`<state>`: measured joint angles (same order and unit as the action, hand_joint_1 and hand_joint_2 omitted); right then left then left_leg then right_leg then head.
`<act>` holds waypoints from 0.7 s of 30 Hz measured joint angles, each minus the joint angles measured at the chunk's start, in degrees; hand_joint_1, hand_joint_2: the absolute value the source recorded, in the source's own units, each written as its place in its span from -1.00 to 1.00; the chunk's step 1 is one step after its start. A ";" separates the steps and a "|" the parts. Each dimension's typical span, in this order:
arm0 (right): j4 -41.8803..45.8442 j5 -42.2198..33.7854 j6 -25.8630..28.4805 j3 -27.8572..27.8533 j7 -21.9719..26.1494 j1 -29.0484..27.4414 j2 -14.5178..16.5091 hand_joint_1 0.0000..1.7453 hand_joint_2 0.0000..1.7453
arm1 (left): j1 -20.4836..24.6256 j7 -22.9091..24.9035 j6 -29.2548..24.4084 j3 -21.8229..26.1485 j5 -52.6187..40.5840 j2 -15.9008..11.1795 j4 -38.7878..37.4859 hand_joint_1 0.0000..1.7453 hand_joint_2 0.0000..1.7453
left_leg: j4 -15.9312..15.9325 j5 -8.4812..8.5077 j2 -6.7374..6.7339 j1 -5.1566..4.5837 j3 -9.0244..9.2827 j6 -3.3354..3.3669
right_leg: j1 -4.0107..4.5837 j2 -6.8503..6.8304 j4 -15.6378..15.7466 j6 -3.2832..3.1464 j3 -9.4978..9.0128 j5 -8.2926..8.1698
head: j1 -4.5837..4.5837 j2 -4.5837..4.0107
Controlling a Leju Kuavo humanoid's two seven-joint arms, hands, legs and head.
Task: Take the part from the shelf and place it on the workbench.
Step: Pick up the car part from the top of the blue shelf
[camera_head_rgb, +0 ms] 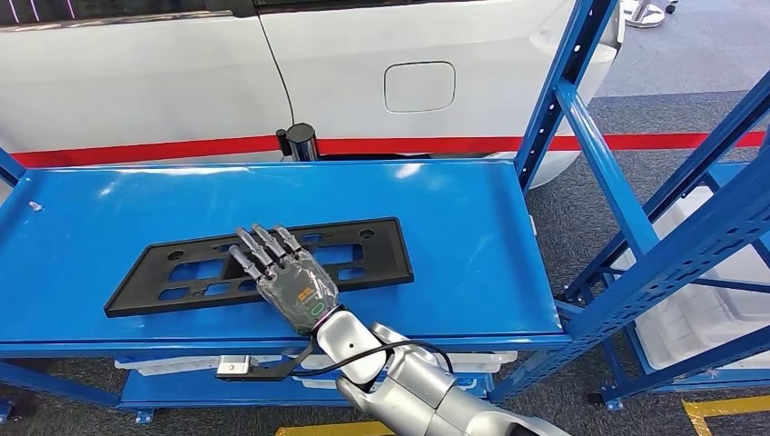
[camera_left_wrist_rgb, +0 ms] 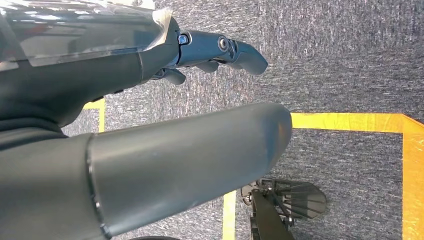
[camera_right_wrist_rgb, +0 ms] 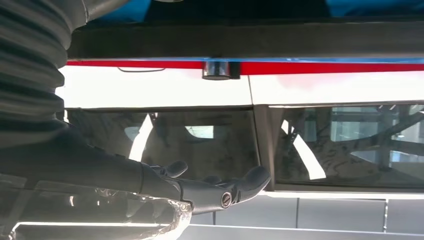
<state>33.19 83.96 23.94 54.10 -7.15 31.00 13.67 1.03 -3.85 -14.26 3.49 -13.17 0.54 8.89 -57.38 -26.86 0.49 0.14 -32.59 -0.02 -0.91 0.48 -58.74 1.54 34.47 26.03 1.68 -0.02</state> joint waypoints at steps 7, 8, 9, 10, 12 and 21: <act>-2.96 0.22 -2.56 0.29 1.30 1.93 2.56 -0.87 1.00 | 0.10 0.15 -0.51 0.50 0.39 0.19 0.01 -1.00 -1.00 | 0.00 0.00 0.00 0.00 0.00 0.00 | 0.00 0.00 0.00 0.00 0.01 0.00 | 0.00 0.00; -3.44 0.10 -3.20 0.35 1.59 2.18 2.91 -0.76 1.00 | 0.11 0.13 -0.62 0.57 0.50 0.22 0.01 -1.00 -1.00 | 0.00 0.00 0.00 0.00 0.00 0.00 | 0.00 0.00 0.00 0.00 0.01 0.00 | 0.00 0.00; -3.92 -0.02 -3.83 0.42 1.87 2.43 3.22 -0.62 1.00 | 0.11 0.07 -0.68 0.65 0.58 0.24 0.01 -1.00 -1.00 | 0.00 0.00 0.00 0.00 0.00 0.00 | 0.00 0.00 0.00 0.00 0.01 0.00 | 0.00 0.00; -4.36 -0.18 -4.42 0.46 2.10 2.66 3.48 -0.47 1.00 | 0.12 -0.03 -0.72 0.73 0.62 0.26 0.01 -1.00 -1.00 | 0.00 0.00 0.00 0.00 0.00 0.00 | 0.00 0.00 0.00 0.00 0.01 0.00 | 0.00 0.00; -5.23 -0.67 -6.03 0.57 2.42 3.12 3.89 -0.25 1.00 | 0.12 -0.48 -0.74 0.82 0.66 0.27 0.01 -1.00 -1.00 | 0.00 0.00 0.00 0.00 0.00 0.00 | 0.00 0.00 0.00 0.00 0.00 0.00 | 0.00 0.00; -7.77 -2.96 -13.22 0.78 2.91 4.67 4.18 -1.00 1.00 | 0.12 -2.28 -0.10 0.86 -0.02 0.27 0.01 -1.00 -1.00 | 0.00 0.00 0.00 -0.01 0.01 0.00 | 0.00 0.00 0.00 0.00 0.00 0.00 | 0.00 0.00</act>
<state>25.42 81.00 10.71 54.88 -4.24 35.67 17.85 1.15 -6.13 -14.37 4.35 -13.19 0.81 8.90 -57.38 -26.86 0.49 0.14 -32.58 -0.02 -0.91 0.49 -58.74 1.54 34.47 26.03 1.68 -0.02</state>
